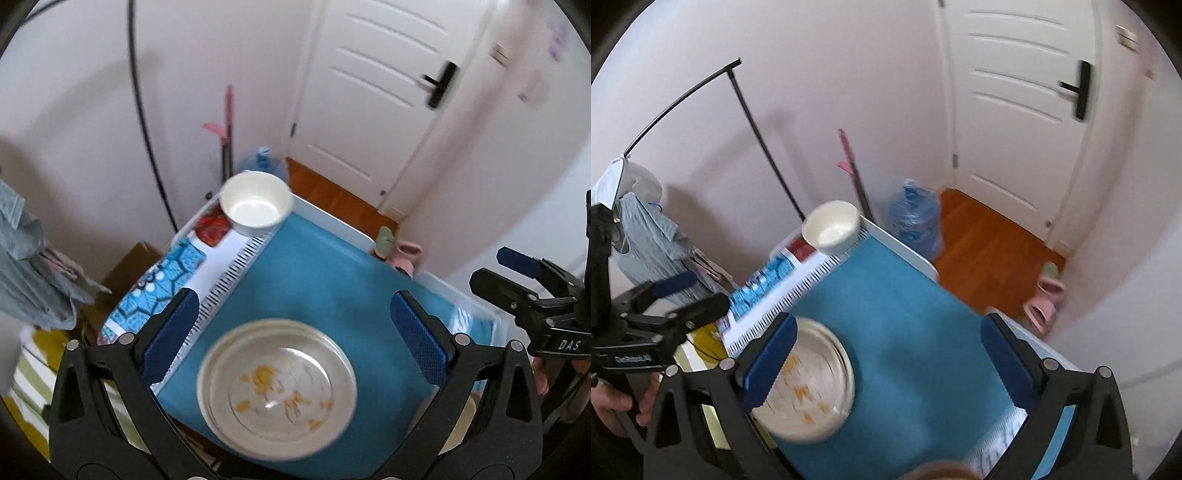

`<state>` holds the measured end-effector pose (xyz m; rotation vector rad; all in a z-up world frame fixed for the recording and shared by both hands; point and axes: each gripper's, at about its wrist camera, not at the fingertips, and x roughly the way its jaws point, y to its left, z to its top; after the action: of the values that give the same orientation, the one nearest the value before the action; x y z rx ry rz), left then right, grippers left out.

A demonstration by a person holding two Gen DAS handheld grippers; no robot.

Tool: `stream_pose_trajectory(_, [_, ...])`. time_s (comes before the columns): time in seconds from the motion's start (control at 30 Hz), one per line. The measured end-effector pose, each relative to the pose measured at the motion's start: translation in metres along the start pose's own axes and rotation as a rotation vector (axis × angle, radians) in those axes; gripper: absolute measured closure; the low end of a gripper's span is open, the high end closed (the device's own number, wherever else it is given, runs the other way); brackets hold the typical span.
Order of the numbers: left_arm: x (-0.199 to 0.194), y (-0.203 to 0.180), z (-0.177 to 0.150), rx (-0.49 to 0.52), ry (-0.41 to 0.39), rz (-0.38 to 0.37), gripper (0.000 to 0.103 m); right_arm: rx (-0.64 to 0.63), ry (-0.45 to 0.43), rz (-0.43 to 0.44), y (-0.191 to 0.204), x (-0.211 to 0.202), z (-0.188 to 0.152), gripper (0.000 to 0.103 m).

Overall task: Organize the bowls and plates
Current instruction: 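Reach to the smaller cream bowl and grasp its rim with both grippers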

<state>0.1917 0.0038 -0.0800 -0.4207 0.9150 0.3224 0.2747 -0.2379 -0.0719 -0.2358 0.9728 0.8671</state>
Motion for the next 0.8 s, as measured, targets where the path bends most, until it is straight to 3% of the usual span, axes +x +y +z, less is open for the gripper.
stream_pose_trajectory(0.1, [0.029, 0.023, 0.024, -0.047, 0.011, 0.005, 0.000, 0.006, 0.013, 0.034, 0.005, 0.037, 0.031, 0.004])
stream_pose_trajectory(0.2, [0.069, 0.051, 0.045, -0.096, 0.056, -0.023, 0.003, 0.032, 0.082, 0.066, 0.006, 0.088, 0.054, 0.004])
stream_pose_trajectory(0.37, [0.142, 0.083, 0.060, -0.165, 0.153, -0.101, 0.034, 0.105, 0.163, 0.138, 0.007, 0.173, 0.069, 0.005])
stream_pose_trajectory(0.43, [0.172, 0.092, 0.063, -0.179, 0.200, -0.129, 0.052, 0.127, 0.182, 0.159, 0.009, 0.199, 0.072, 0.014])
stream_pose_trajectory(0.5, [0.194, 0.097, 0.064, -0.181, 0.229, -0.132, 0.054, 0.151, 0.202, 0.184, 0.009, 0.220, 0.074, 0.030])
stream_pose_trajectory(0.6, [0.219, 0.102, 0.065, -0.191, 0.248, -0.139, 0.059, 0.165, 0.230, 0.191, 0.009, 0.248, 0.075, 0.041])
stream_pose_trajectory(0.67, [0.230, 0.103, 0.066, -0.195, 0.257, -0.146, 0.068, 0.167, 0.254, 0.192, 0.010, 0.262, 0.073, 0.045])
stream_pose_trajectory(0.8, [0.247, 0.105, 0.070, -0.189, 0.259, -0.131, 0.070, 0.170, 0.280, 0.197, 0.008, 0.279, 0.067, 0.052])
